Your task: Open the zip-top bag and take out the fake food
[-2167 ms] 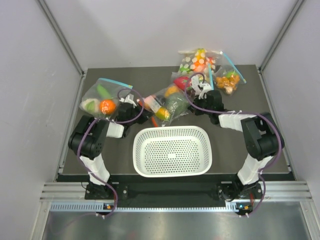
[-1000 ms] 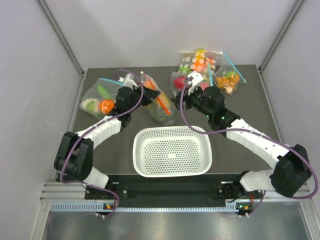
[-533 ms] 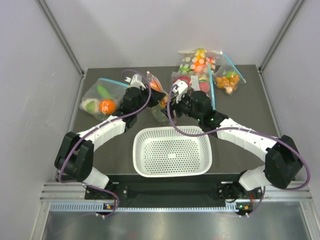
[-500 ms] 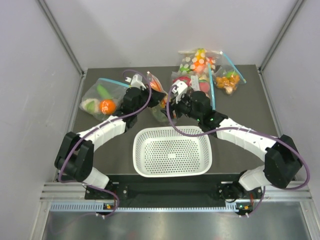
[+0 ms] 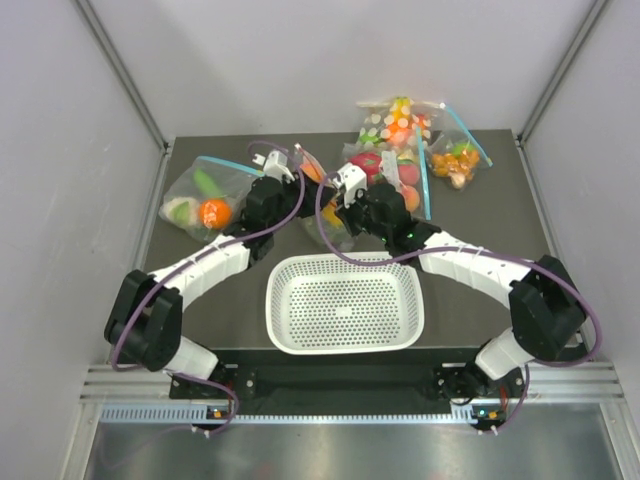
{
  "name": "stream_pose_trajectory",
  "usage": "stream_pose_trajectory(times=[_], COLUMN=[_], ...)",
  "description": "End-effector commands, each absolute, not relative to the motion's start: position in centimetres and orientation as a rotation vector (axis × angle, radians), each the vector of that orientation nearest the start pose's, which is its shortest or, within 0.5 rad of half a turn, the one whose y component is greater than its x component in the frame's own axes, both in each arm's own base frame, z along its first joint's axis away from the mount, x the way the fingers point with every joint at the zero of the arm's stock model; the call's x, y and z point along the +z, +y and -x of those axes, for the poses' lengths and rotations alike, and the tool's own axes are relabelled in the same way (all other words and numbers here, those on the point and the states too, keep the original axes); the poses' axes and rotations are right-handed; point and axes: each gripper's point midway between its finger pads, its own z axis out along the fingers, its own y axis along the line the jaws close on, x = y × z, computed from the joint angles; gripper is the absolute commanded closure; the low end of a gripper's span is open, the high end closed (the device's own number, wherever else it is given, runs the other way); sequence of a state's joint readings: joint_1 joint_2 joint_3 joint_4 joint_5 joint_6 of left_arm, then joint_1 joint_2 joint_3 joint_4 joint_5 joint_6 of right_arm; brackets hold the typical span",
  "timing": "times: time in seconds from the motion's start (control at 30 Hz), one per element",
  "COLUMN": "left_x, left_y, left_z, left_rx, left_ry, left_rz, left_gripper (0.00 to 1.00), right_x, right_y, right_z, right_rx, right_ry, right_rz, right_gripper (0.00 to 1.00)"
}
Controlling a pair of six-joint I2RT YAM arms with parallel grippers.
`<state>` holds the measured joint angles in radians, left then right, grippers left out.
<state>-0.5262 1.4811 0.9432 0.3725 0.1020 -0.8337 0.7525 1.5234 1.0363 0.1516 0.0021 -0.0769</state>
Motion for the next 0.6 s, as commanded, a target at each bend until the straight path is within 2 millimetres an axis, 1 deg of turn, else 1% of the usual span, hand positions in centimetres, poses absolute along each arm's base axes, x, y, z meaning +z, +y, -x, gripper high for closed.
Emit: stream_pose_trajectory(times=[0.0, 0.03, 0.07, 0.1, 0.13, 0.17, 0.2, 0.23, 0.27, 0.3, 0.33, 0.37, 0.4, 0.43, 0.47, 0.5, 0.53, 0.57], left_x=[27.3, 27.6, 27.8, 28.4, 28.6, 28.3, 29.4, 29.6, 29.1, 29.7, 29.6, 29.5, 29.4, 29.5, 29.0, 29.2, 30.1, 29.5], left_y=[-28.0, -27.6, -27.2, -26.4, -25.3, -24.4, -22.8, -21.9, -21.0, -20.0, -19.2, -19.1, -18.8, -18.6, -18.7, -18.9, -19.3, -20.1], left_z=[-37.2, -37.1, -37.2, -36.7, -36.9, -36.9, -37.0, -37.1, -37.1, -37.1, -37.2, -37.3, -37.5, -37.7, -37.9, -37.9, -38.0, -38.0], left_rx=[-1.086, -1.067, -1.028, -1.013, -0.982, -0.943, -0.910, -0.880, -0.838, -0.808, -0.761, -0.744, -0.722, -0.708, -0.722, -0.740, -0.764, -0.803], left_ry=[1.737, 1.717, 1.698, 1.669, 1.655, 1.649, 1.609, 1.595, 1.592, 1.567, 1.555, 1.553, 1.551, 1.543, 1.545, 1.529, 1.479, 1.481], left_rz=[0.065, 0.051, 0.021, 0.009, 0.012, 0.004, 0.016, 0.022, 0.004, 0.001, -0.023, -0.041, -0.048, -0.065, -0.087, -0.111, -0.136, -0.188], left_gripper=[0.62, 0.44, 0.39, 0.35, 0.32, 0.31, 0.30, 0.30, 0.30, 0.30, 0.30, 0.30, 0.30, 0.29, 0.29, 0.29, 0.28, 0.28], right_x=[21.9, 21.9, 21.9, 22.0, 22.2, 22.1, 22.7, 22.9, 22.7, 23.4, 24.0, 23.8, 24.5, 24.6, 24.7, 24.9, 24.8, 24.8], right_y=[32.4, 32.2, 32.0, 31.8, 31.6, 31.2, 31.0, 30.9, 30.4, 30.2, 29.9, 29.6, 29.5, 28.9, 29.1, 29.0, 28.9, 28.8], right_z=[-35.6, -35.5, -35.6, -35.7, -35.6, -35.7, -35.4, -35.5, -35.4, -35.3, -35.2, -35.2, -35.0, -35.3, -34.5, -34.3, -34.1, -33.9], right_rx=[0.426, 0.426, 0.422, 0.425, 0.442, 0.471, 0.502, 0.530, 0.567, 0.615, 0.676, 0.706, 0.744, 0.763, 0.819, 0.841, 0.873, 0.887], right_ry=[1.731, 1.742, 1.747, 1.753, 1.759, 1.764, 1.753, 1.744, 1.743, 1.736, 1.718, 1.726, 1.706, 1.701, 1.688, 1.678, 1.673, 1.669], right_rz=[0.726, 0.718, 0.710, 0.701, 0.689, 0.690, 0.689, 0.680, 0.698, 0.670, 0.667, 0.669, 0.663, 0.658, 0.697, 0.703, 0.723, 0.734], right_gripper=[1.00, 1.00, 1.00, 1.00, 1.00, 1.00, 1.00, 1.00, 1.00, 1.00, 1.00, 1.00, 1.00, 1.00, 1.00, 1.00, 1.00, 1.00])
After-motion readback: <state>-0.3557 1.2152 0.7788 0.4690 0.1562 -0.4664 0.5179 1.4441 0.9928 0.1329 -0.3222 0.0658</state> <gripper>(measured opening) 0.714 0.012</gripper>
